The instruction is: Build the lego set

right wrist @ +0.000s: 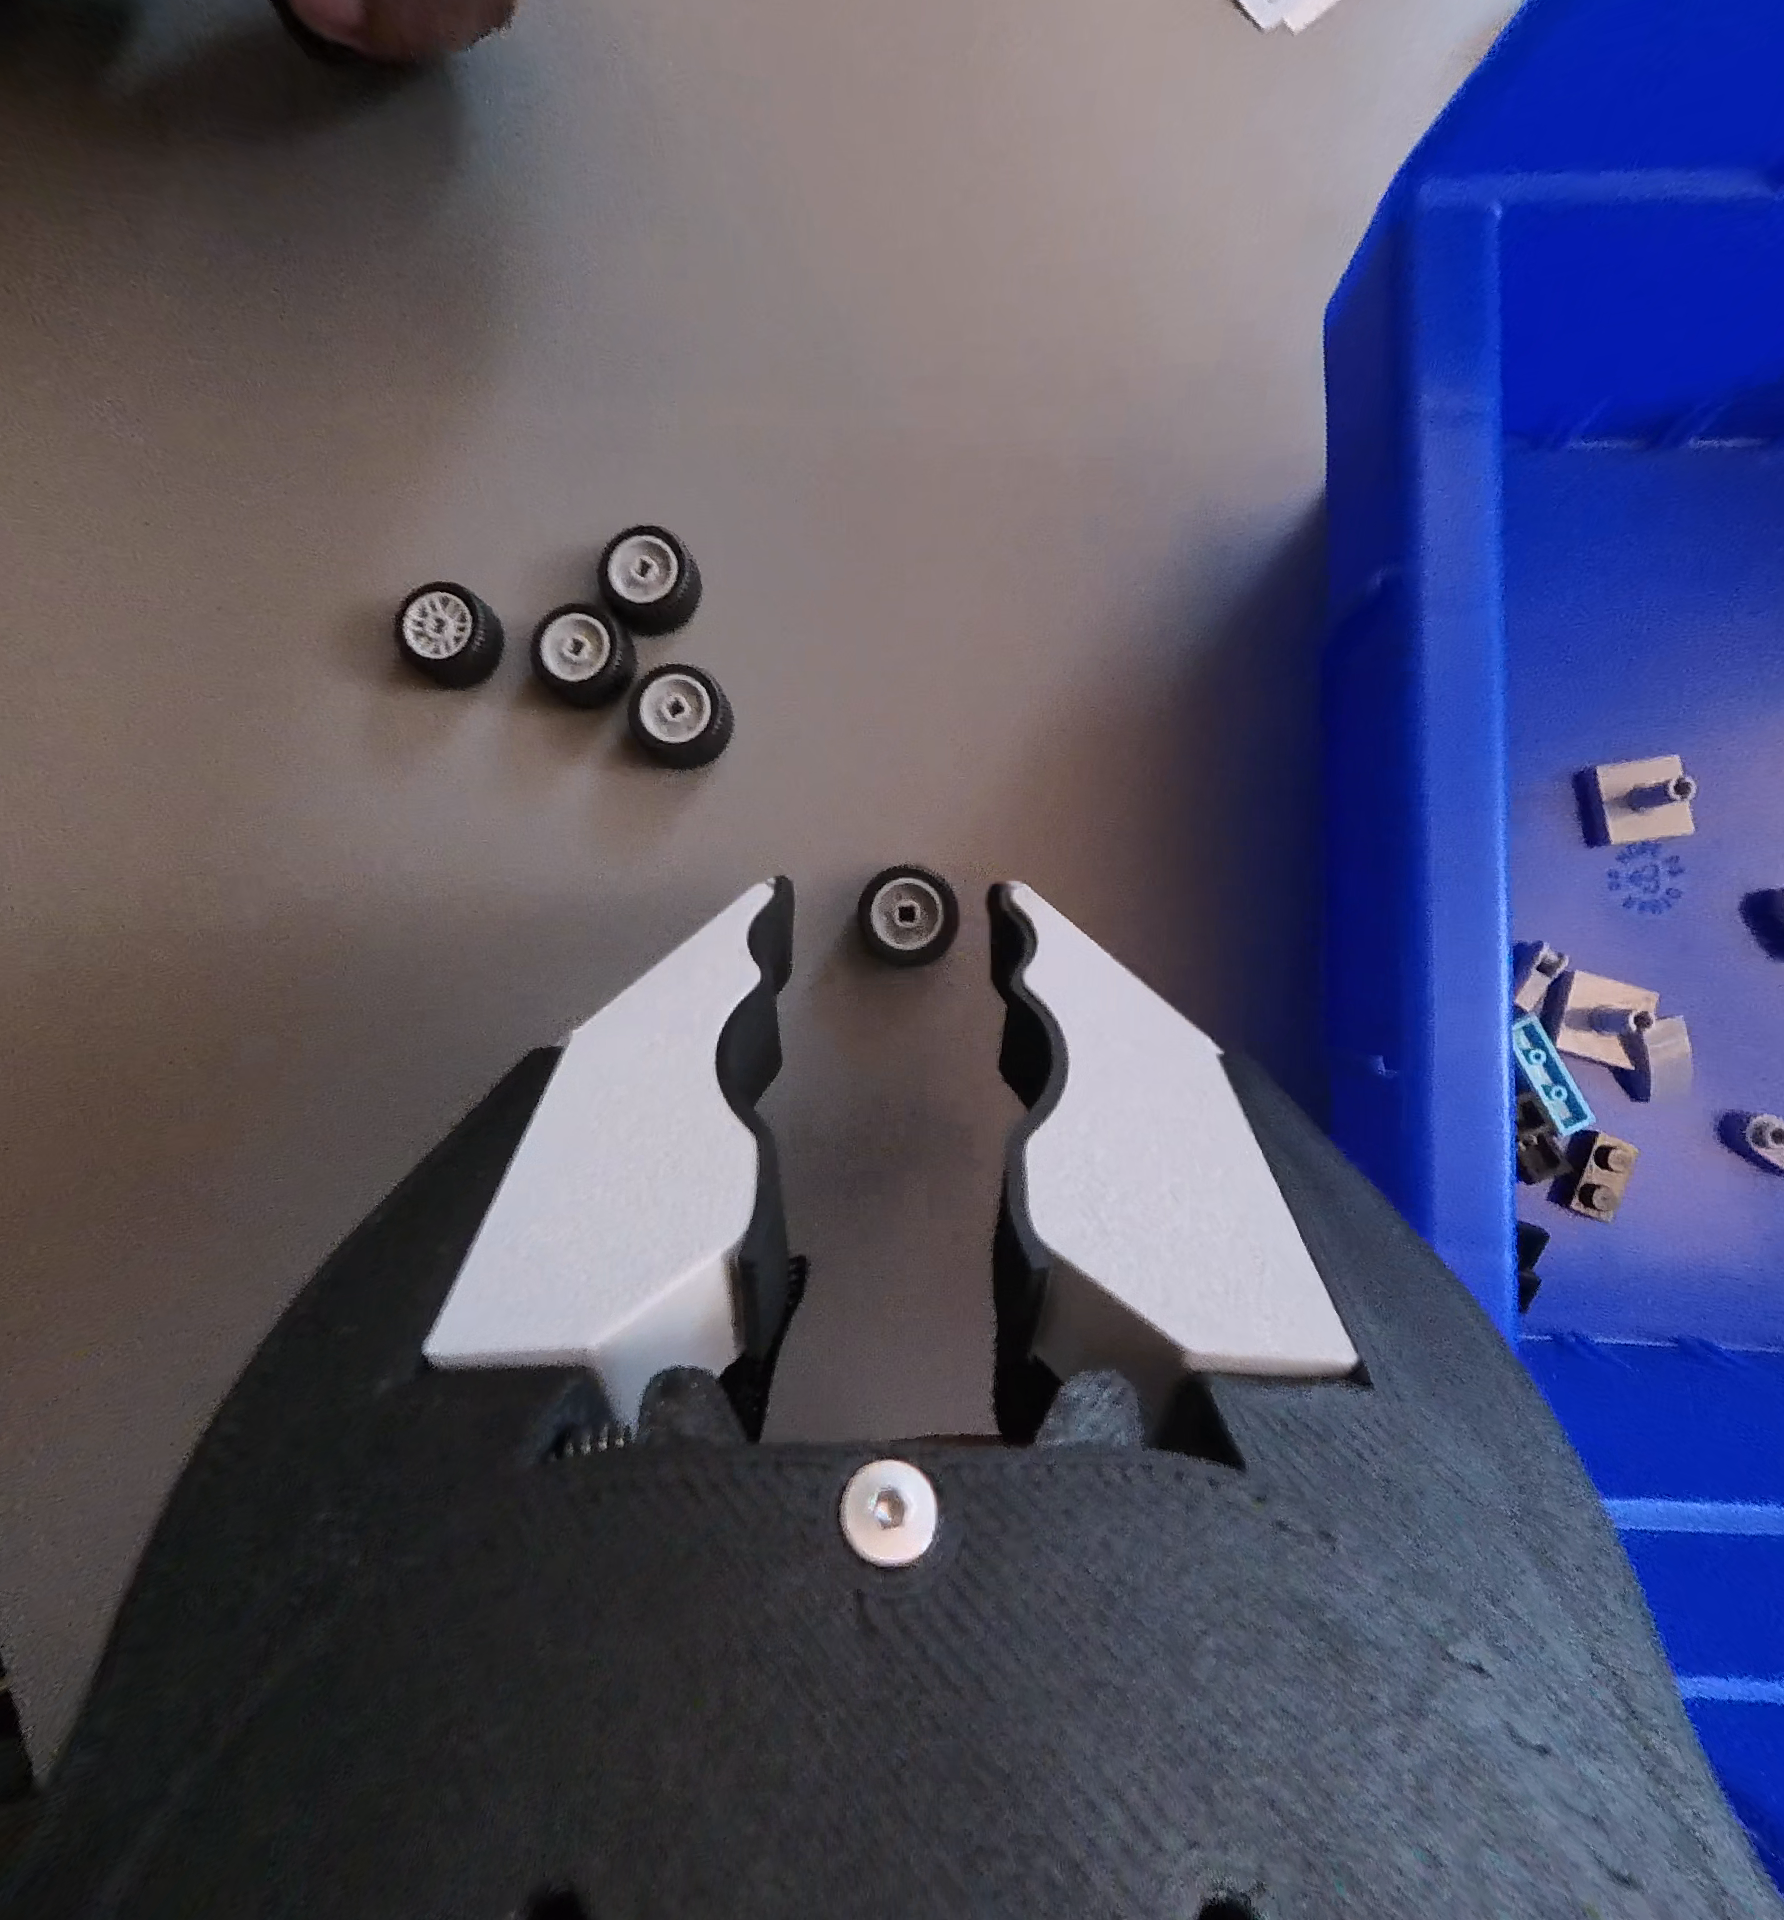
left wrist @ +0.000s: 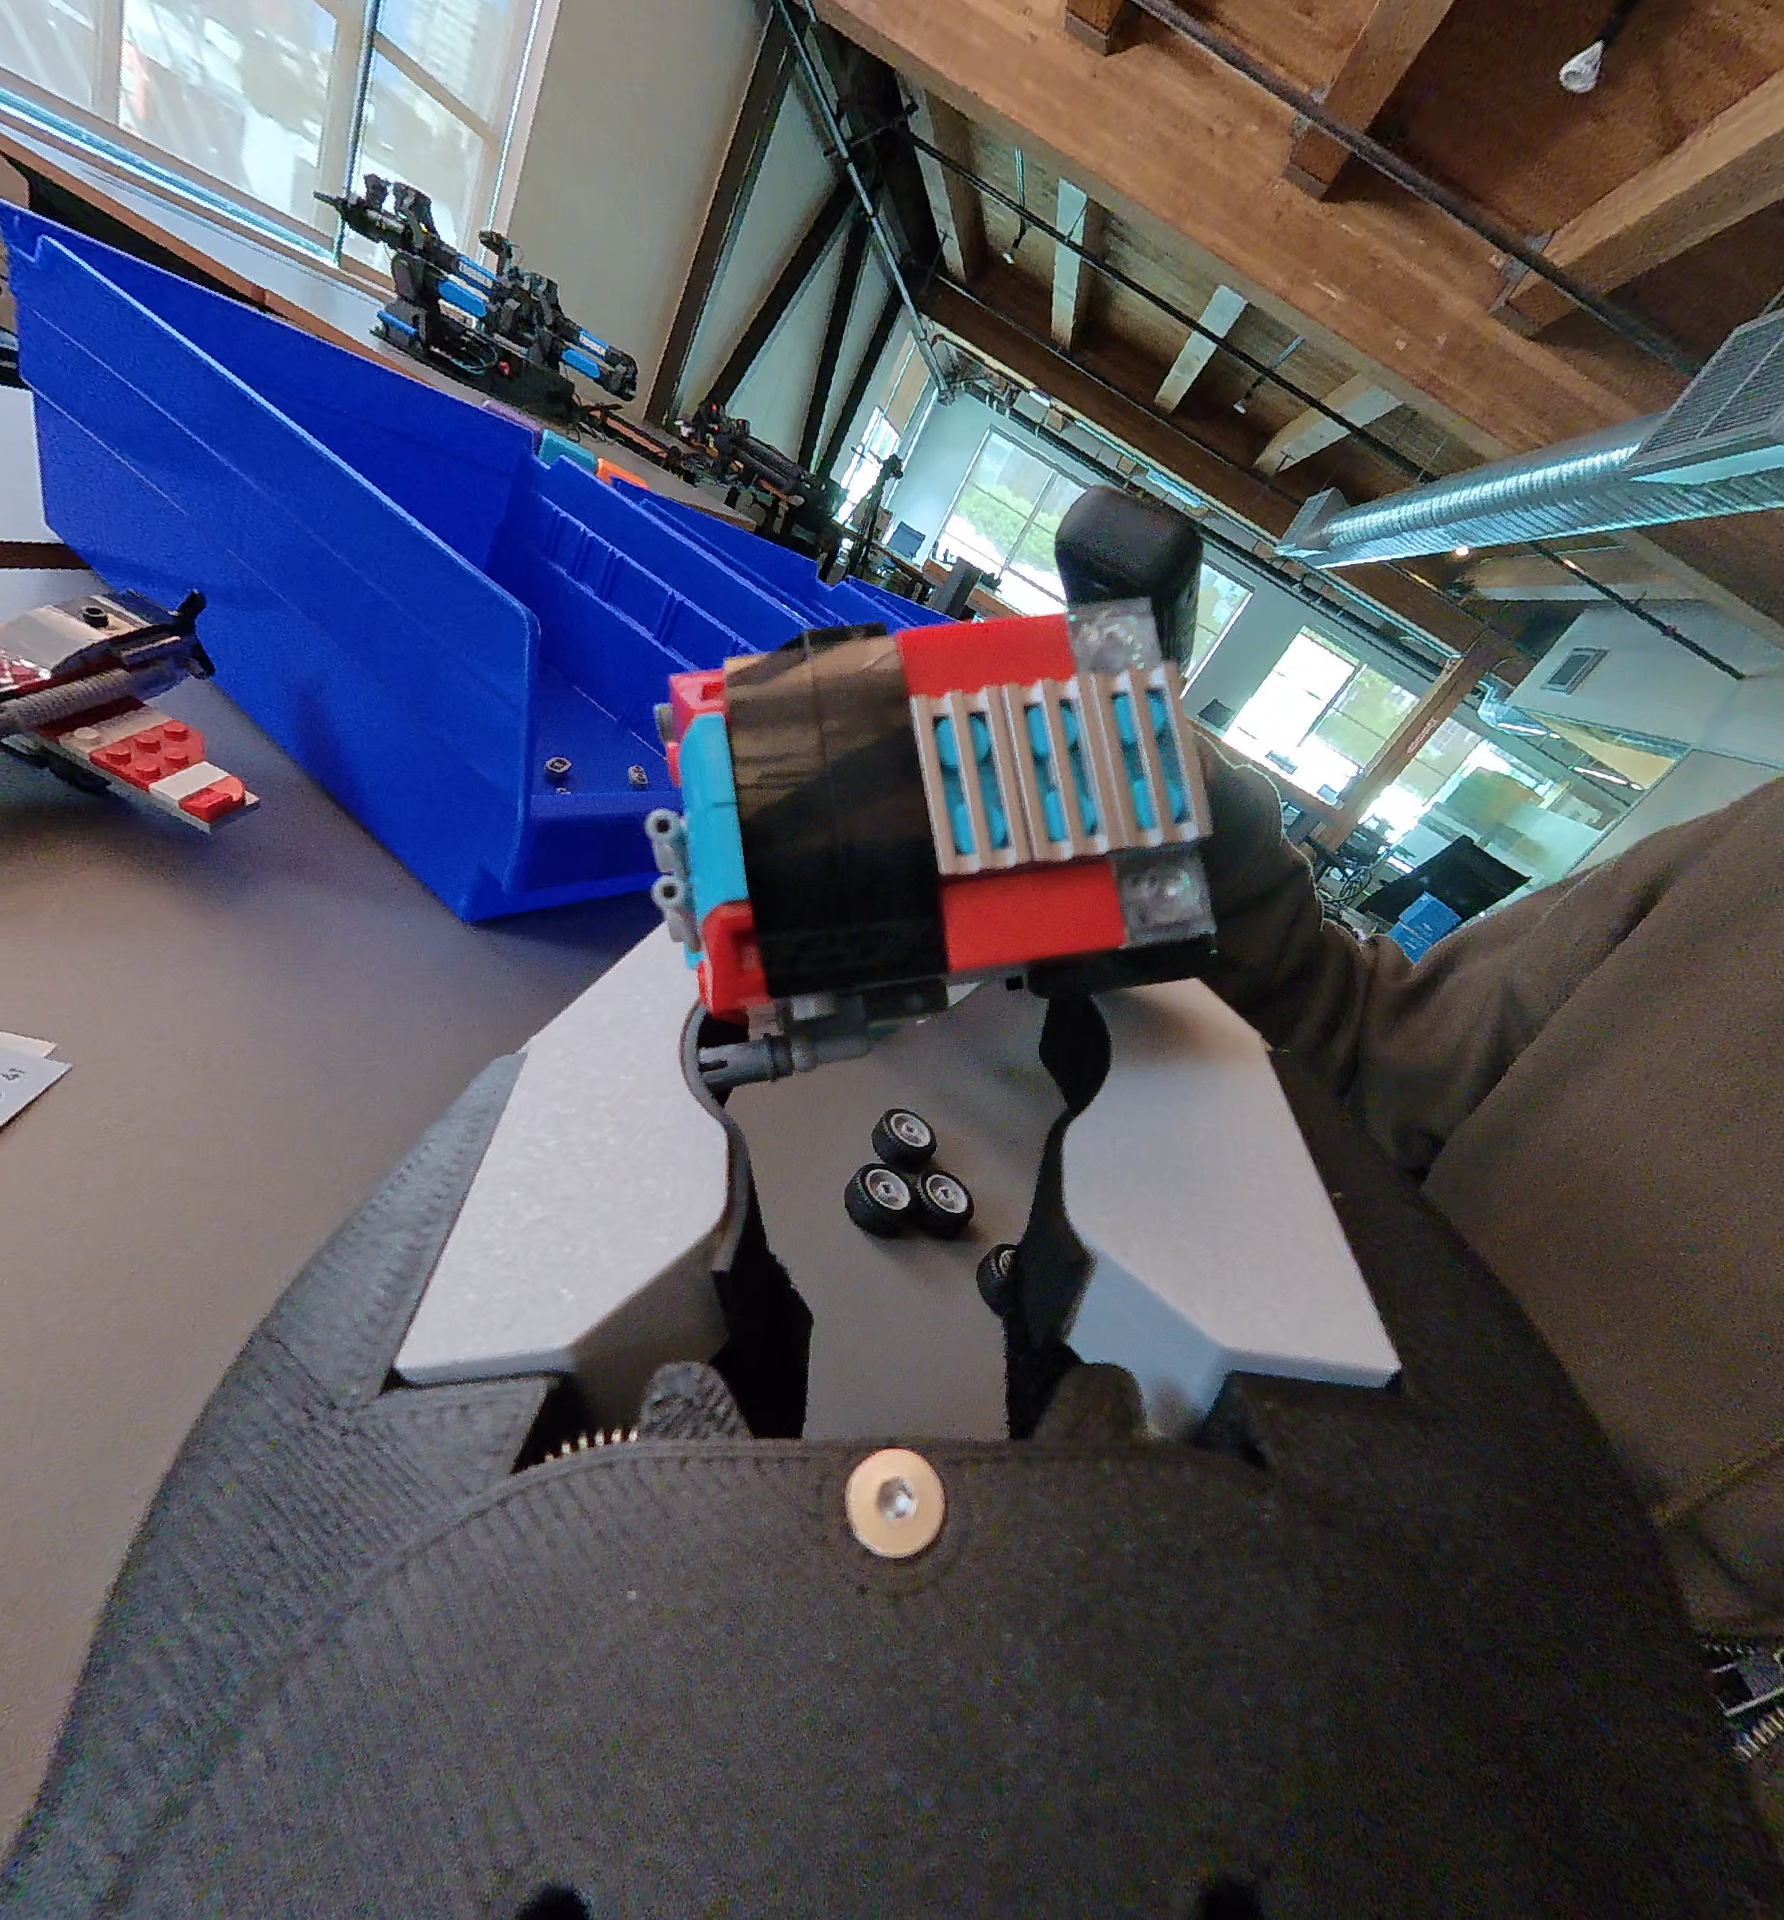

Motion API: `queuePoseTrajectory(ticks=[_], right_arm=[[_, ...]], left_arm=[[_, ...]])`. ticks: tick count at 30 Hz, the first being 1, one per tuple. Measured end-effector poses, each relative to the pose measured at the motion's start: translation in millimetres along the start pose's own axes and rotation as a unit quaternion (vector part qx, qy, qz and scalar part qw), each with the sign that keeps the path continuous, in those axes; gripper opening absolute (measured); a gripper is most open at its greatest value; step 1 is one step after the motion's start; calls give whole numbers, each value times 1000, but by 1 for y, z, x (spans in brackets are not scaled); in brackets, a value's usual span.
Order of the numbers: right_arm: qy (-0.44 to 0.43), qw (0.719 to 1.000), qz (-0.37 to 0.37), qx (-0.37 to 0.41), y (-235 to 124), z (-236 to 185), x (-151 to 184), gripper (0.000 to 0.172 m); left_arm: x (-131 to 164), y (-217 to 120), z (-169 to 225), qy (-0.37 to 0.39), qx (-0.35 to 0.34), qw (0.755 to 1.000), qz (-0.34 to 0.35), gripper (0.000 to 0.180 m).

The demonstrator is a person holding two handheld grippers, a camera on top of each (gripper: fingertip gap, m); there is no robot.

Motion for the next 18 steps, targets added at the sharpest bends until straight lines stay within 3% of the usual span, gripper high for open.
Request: queuePoseTrajectory(ticks=[5, 9, 15, 18], right_arm=[[6, 999, -38, 16, 10, 4, 10, 36], [-5, 1000, -28, 7, 11, 0, 6, 21], [-66, 991, 118, 20, -14, -9, -36, 25], [-67, 986, 150, 32, -22, -7, -44, 28]], left_arm=[[2, 1, -1, -12, 3, 1000, 0, 56], [2, 2, 0, -17, 6, 1000, 1, 56], [1, 0, -1, -11, 2, 1000, 0, 56], [2, 0, -2, -13, 1, 1000, -2, 56]])
Point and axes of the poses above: each gripper's, where its closed fingertips meet, y out along the fingers, x out of its underside, z = x × y across the jaws, the point moved 4 cm from there along -y, back along the fingers, and after that the axes turned 6 degrees about y, right-handed, at the moved point
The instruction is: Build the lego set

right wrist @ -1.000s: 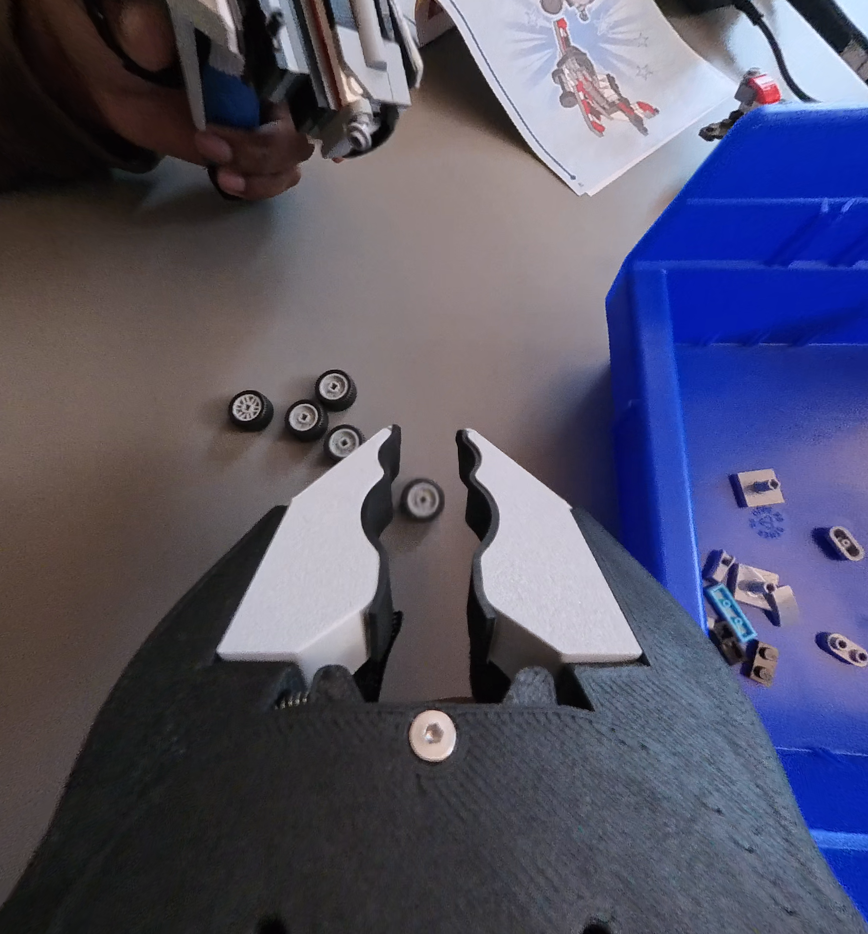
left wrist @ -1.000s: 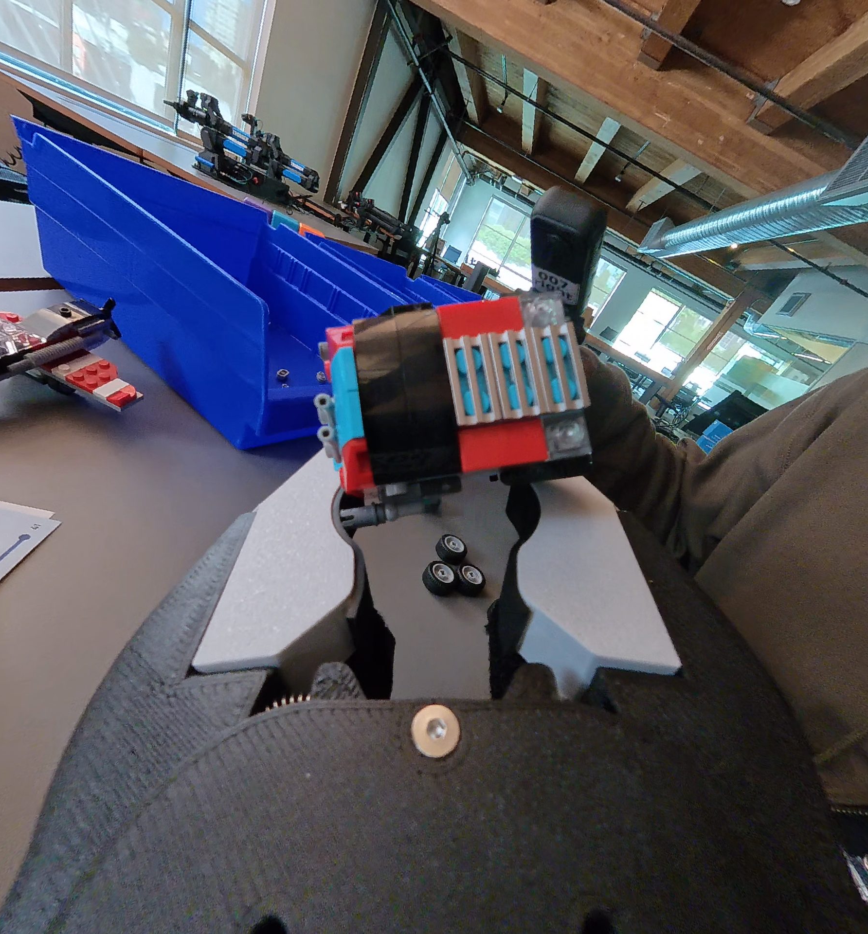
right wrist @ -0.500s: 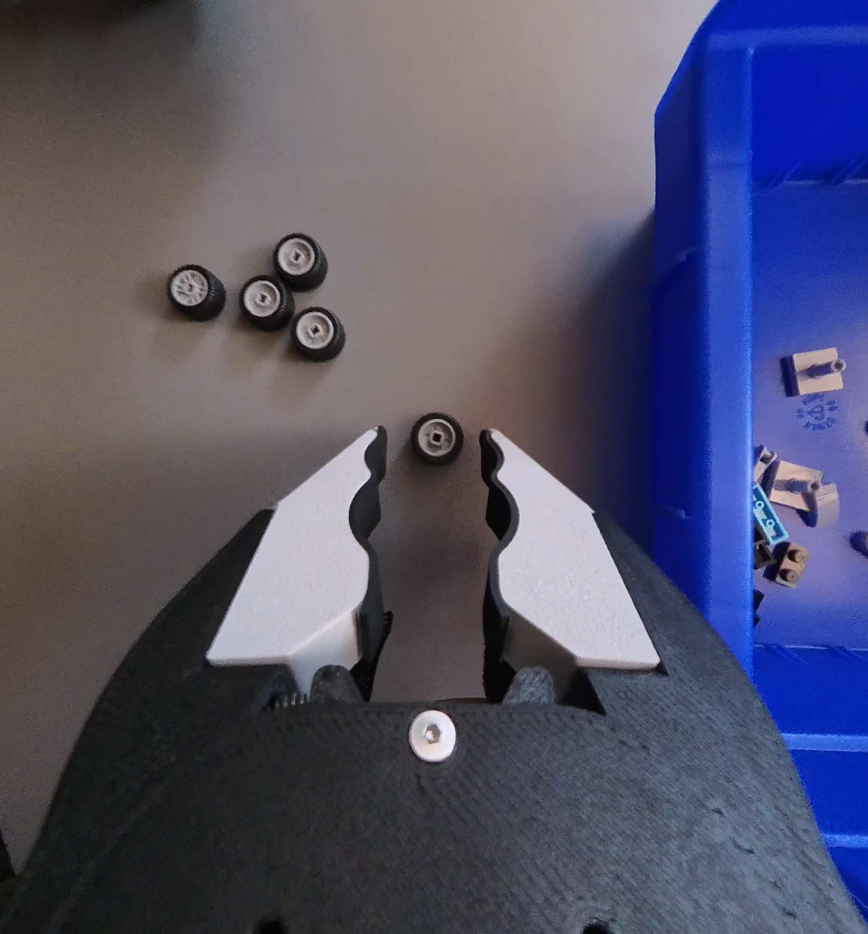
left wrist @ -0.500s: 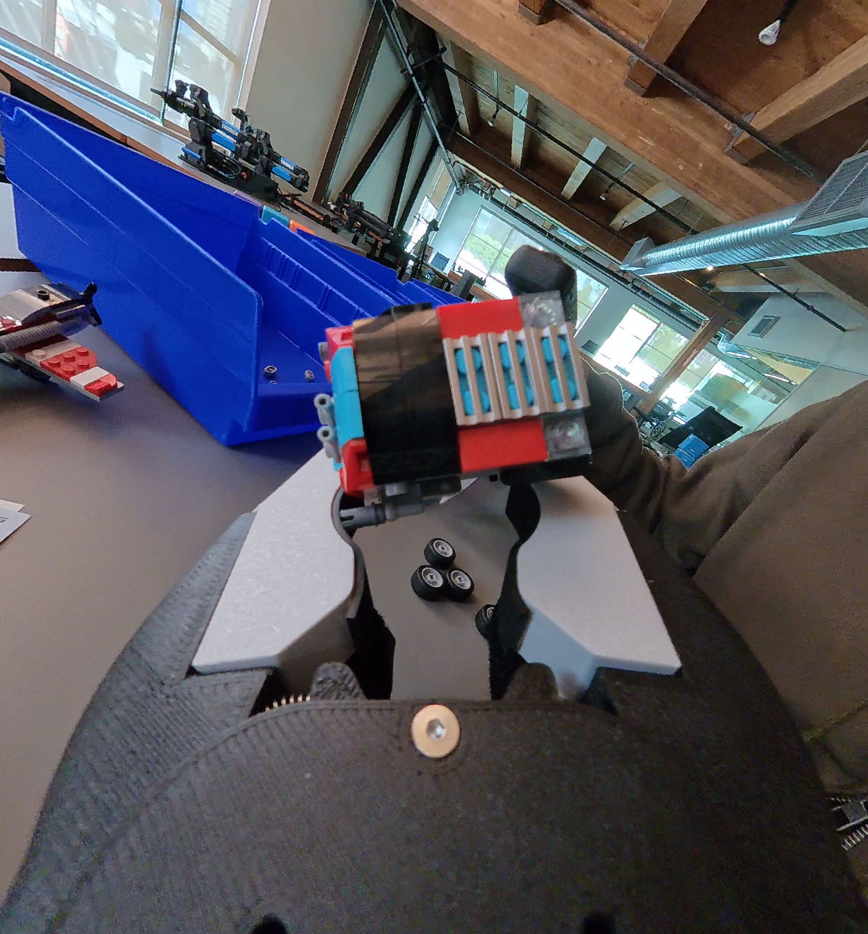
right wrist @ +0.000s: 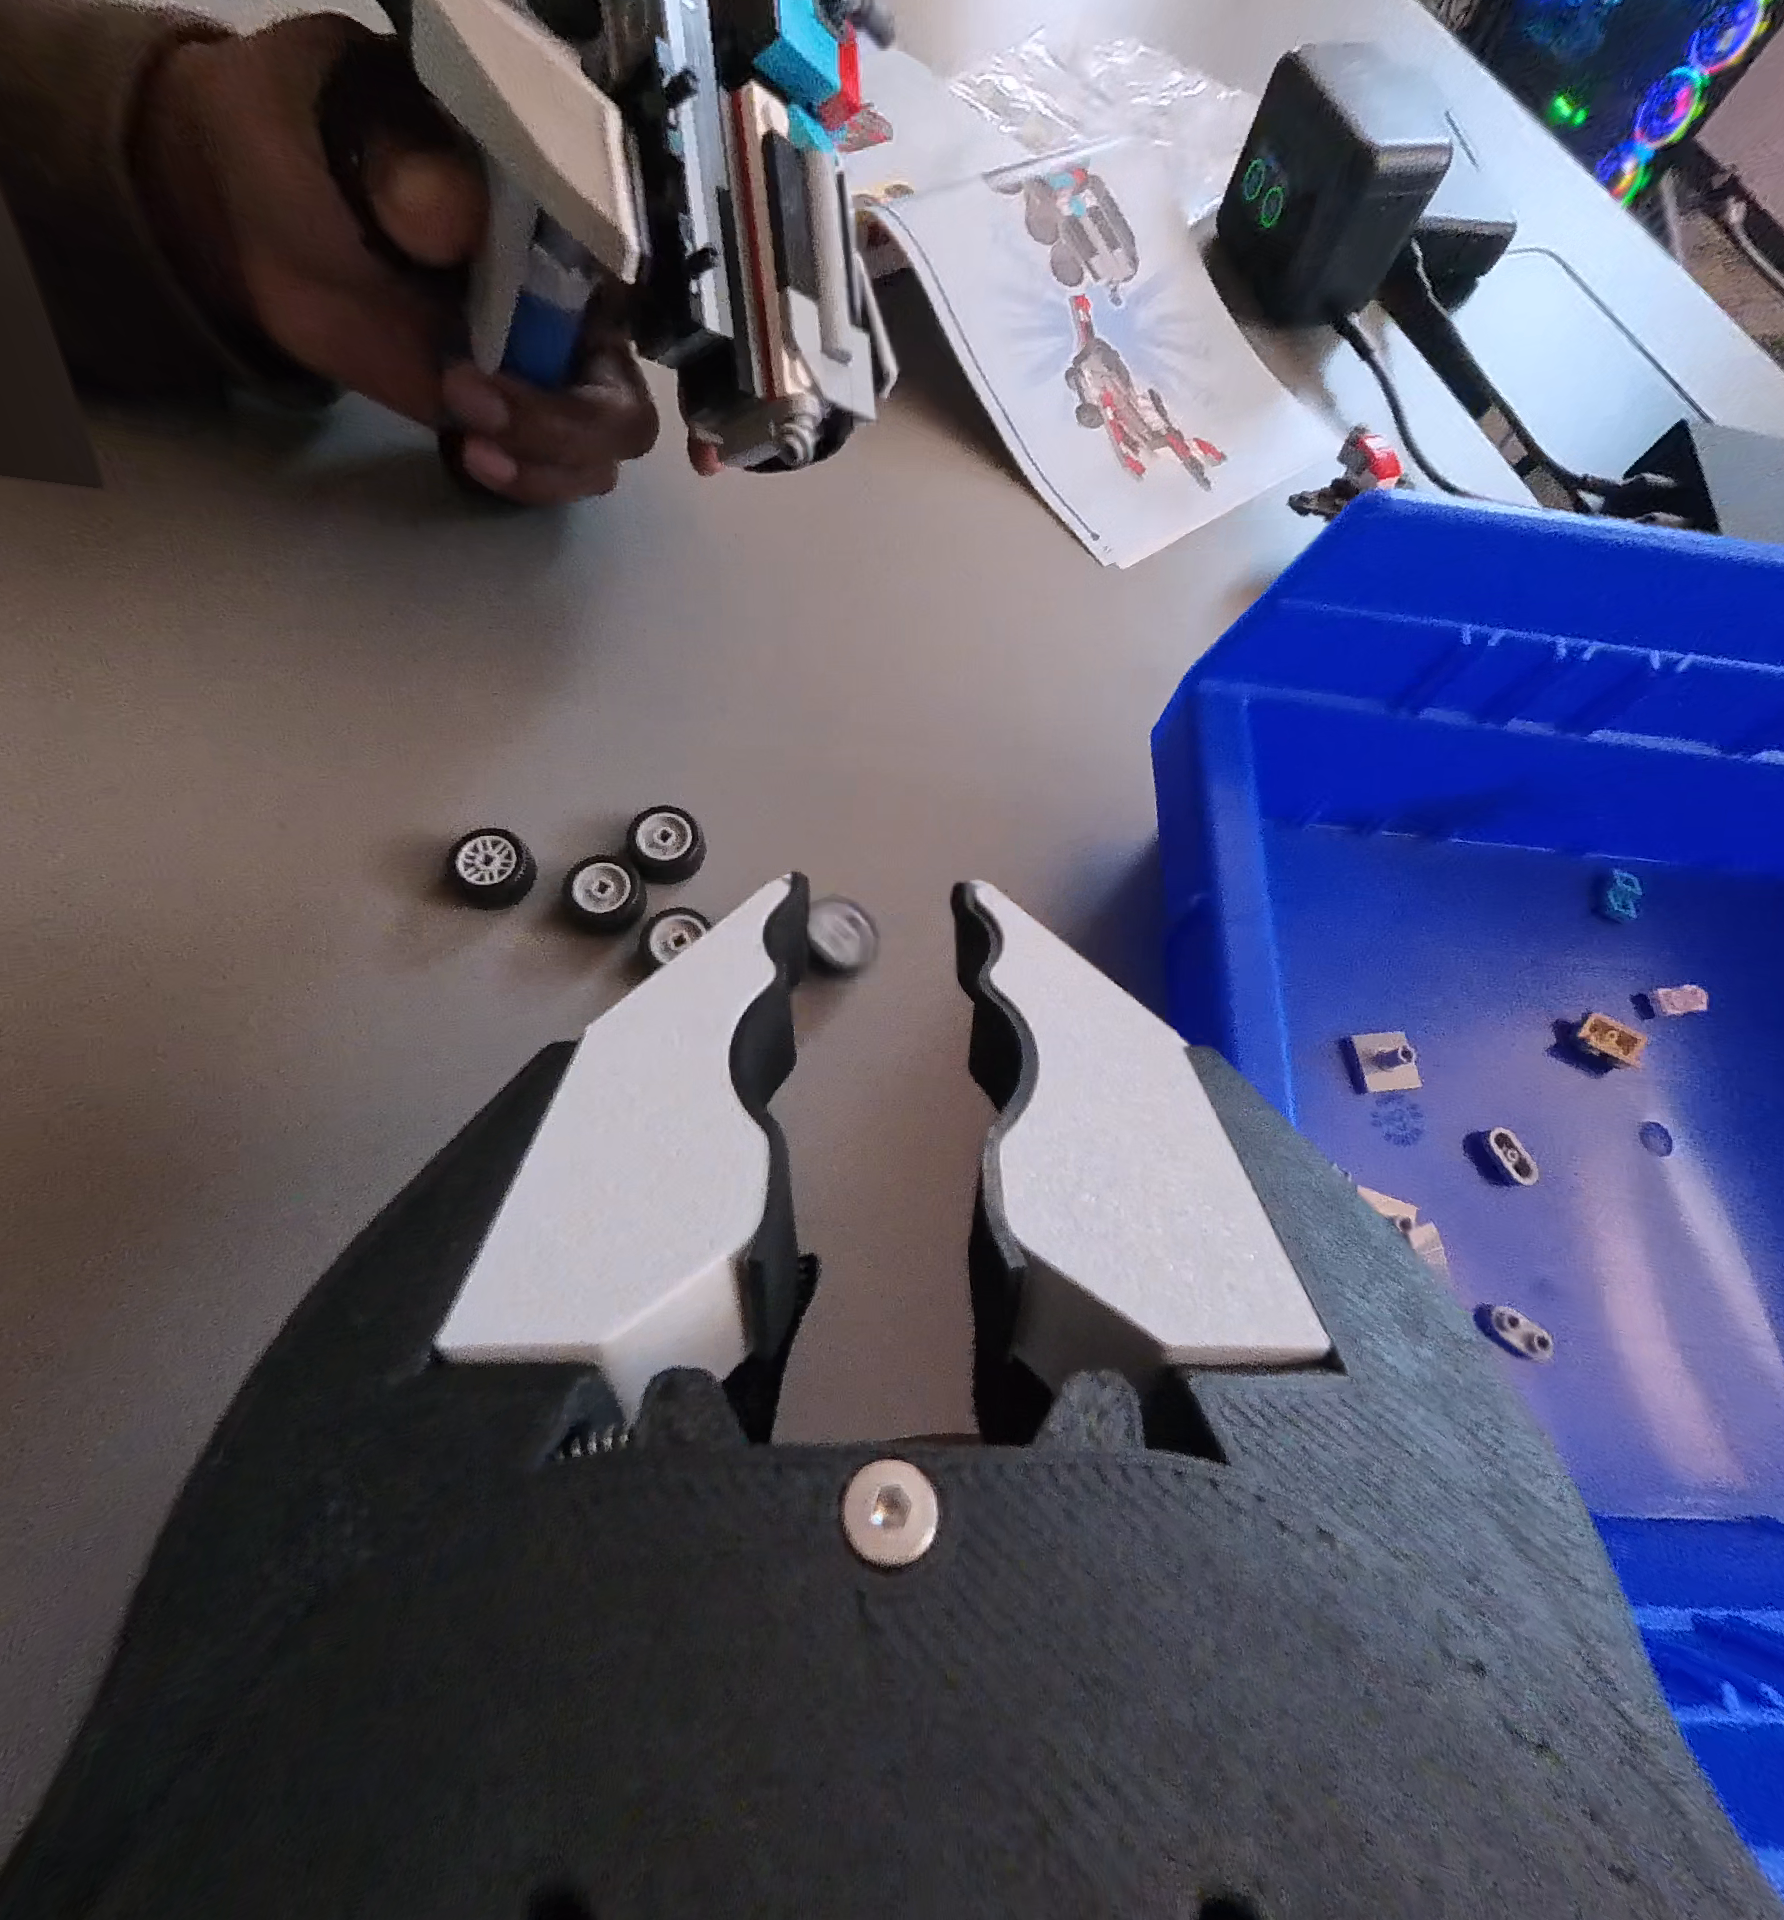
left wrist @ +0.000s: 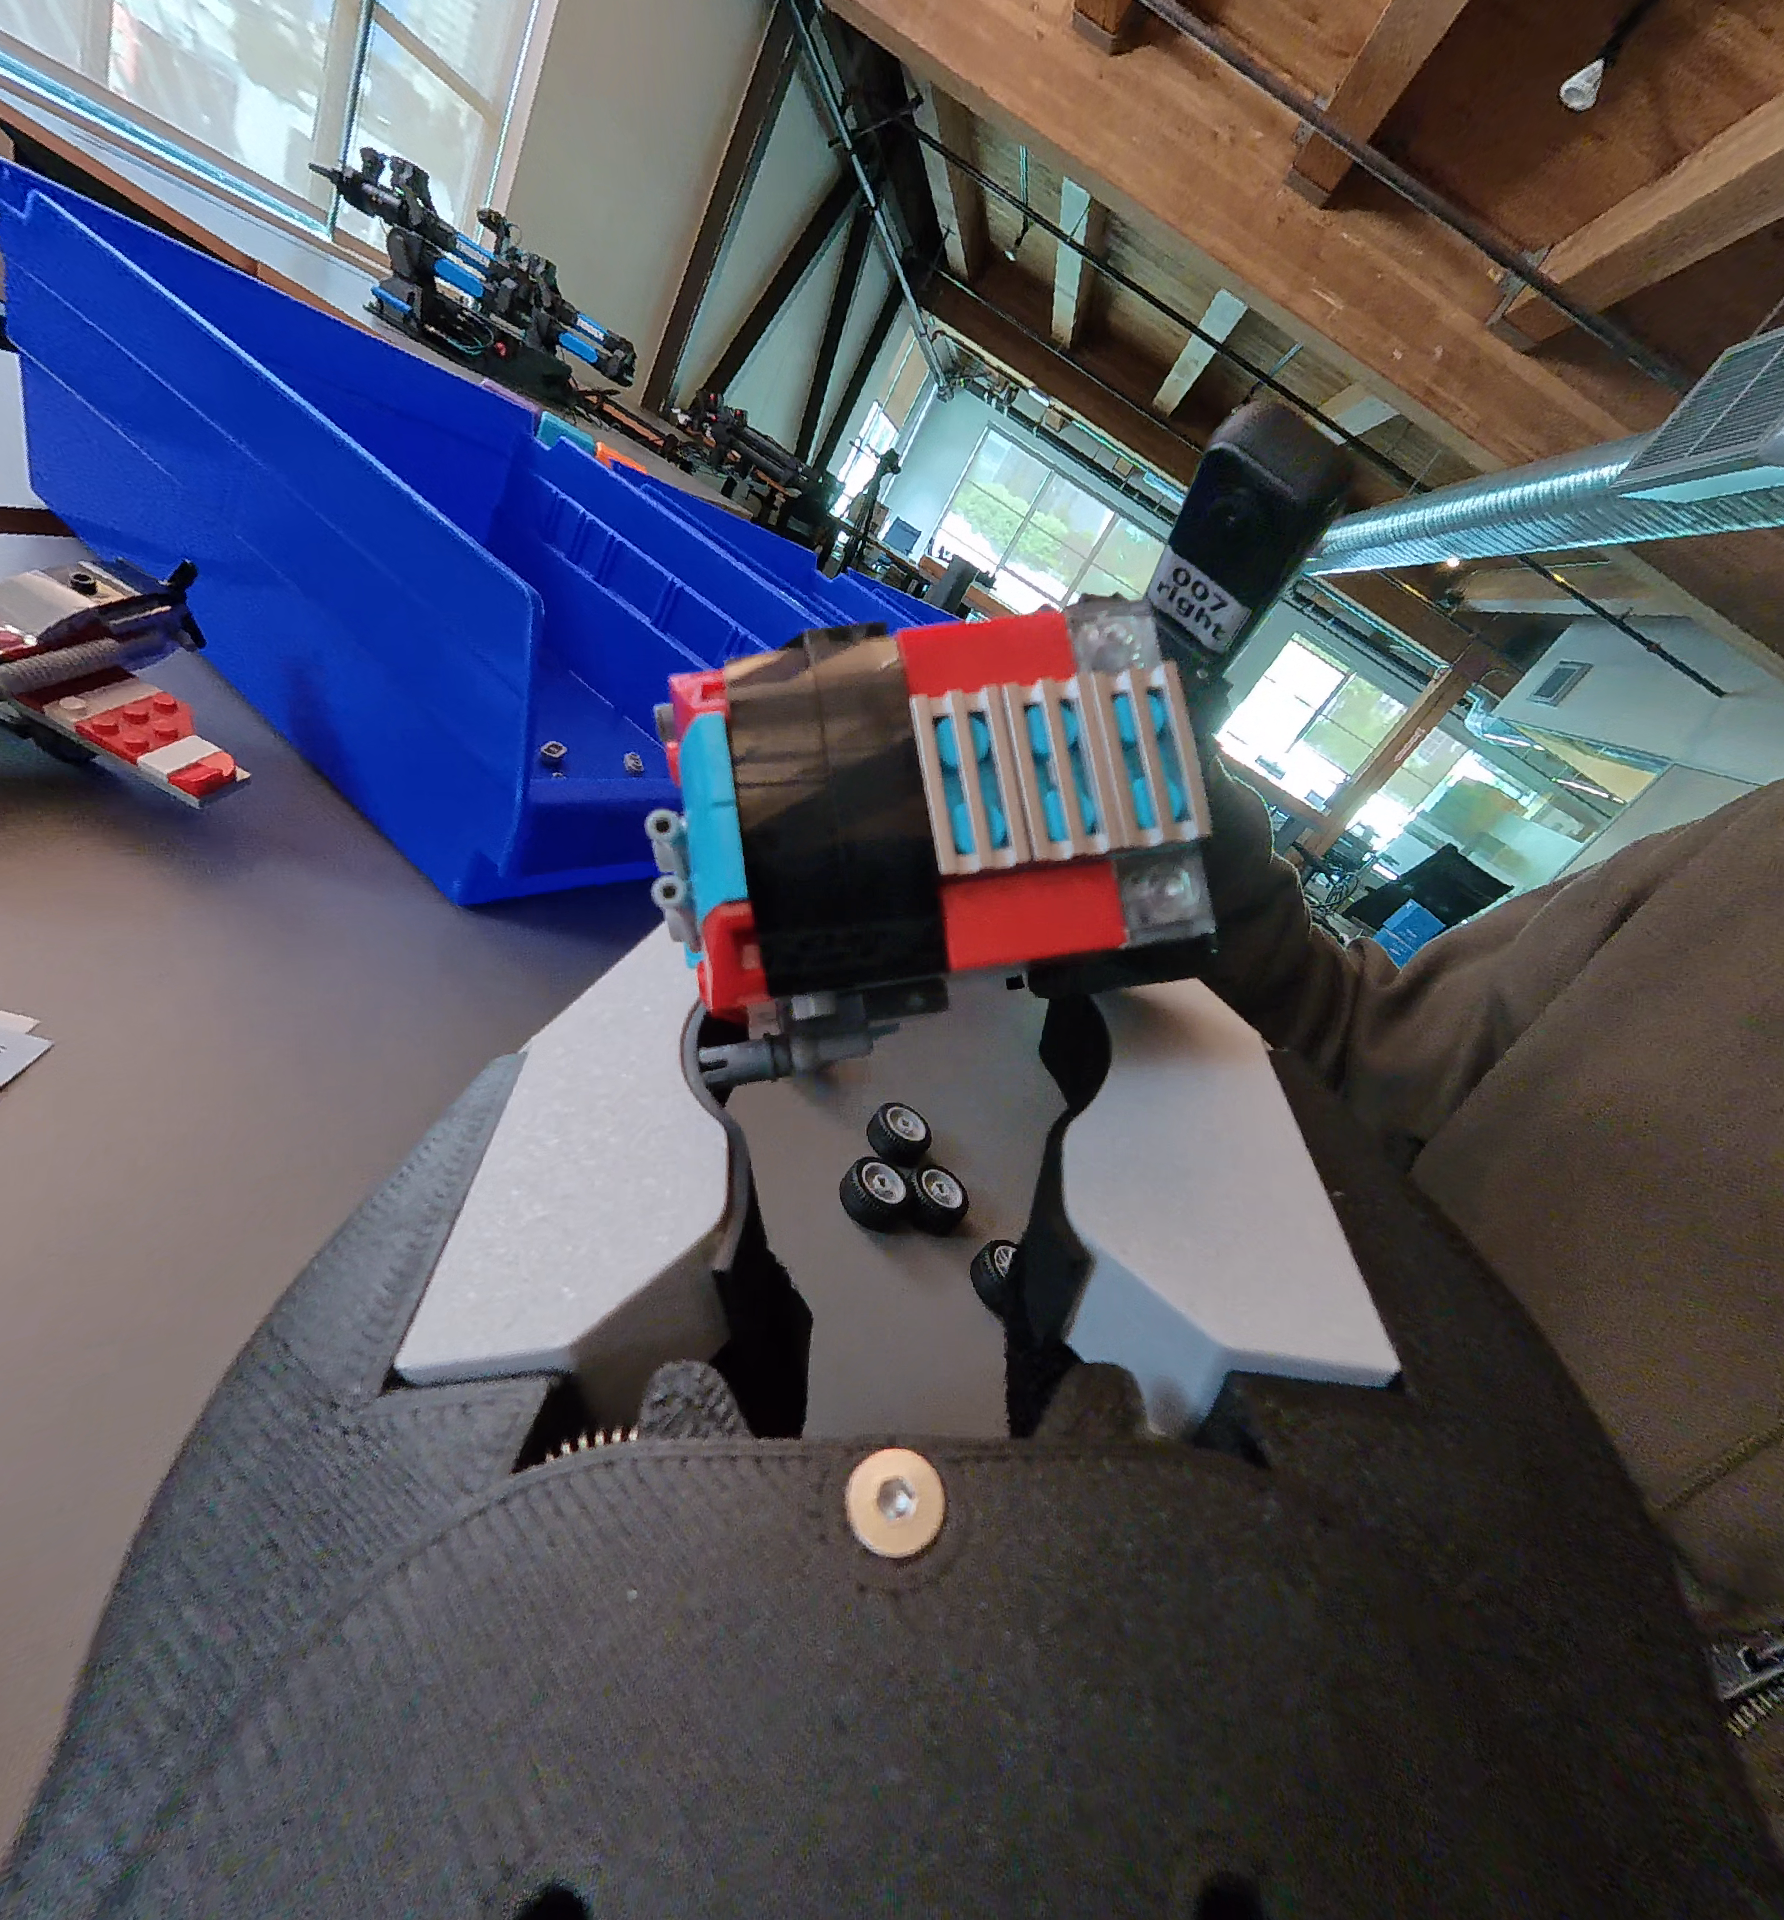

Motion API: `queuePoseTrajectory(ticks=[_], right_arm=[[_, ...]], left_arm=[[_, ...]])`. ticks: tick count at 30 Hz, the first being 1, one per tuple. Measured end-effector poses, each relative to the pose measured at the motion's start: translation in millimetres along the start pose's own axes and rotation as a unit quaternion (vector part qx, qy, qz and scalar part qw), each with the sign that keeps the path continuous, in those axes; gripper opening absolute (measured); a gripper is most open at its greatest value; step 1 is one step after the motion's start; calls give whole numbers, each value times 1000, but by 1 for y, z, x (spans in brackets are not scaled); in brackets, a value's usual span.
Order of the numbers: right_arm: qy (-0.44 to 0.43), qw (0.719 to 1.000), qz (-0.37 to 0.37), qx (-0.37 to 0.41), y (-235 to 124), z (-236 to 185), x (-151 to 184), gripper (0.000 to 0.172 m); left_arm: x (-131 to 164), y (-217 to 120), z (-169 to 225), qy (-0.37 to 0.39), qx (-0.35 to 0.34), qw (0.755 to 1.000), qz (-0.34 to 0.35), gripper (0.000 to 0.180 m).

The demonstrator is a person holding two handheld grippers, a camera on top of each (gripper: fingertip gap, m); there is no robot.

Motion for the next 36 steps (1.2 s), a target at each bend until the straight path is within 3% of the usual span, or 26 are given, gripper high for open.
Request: queuePoseTrajectory(ticks=[8, 16, 29, 36], right_arm=[[9, 999, -38, -10, 11, -2, 12, 29], [38, 998, -3, -47, 47, -15, 1, 29], [60, 993, -59, -80, 100, -24, -1, 31], [56, 991, -74, -92, 109, -24, -2, 22]], left_arm=[[-1, -3, -4, -1, -11, 1000, 0, 56], [-10, -21, -27, -37, -57, 997, 35, 56], [-15, -15, -9, 33, -11, 998, 52, 56], [-17, -16, -12, 21, -7, 998, 59, 56]])
Point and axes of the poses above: each gripper's, where its closed fingertips meet, y out along the fingers, x out of its underside, z = x × y across the jaws, the point moved 4 cm from there along -y, back along the fingers, and after that the axes turned 6 degrees about y, right-handed, at the moved point
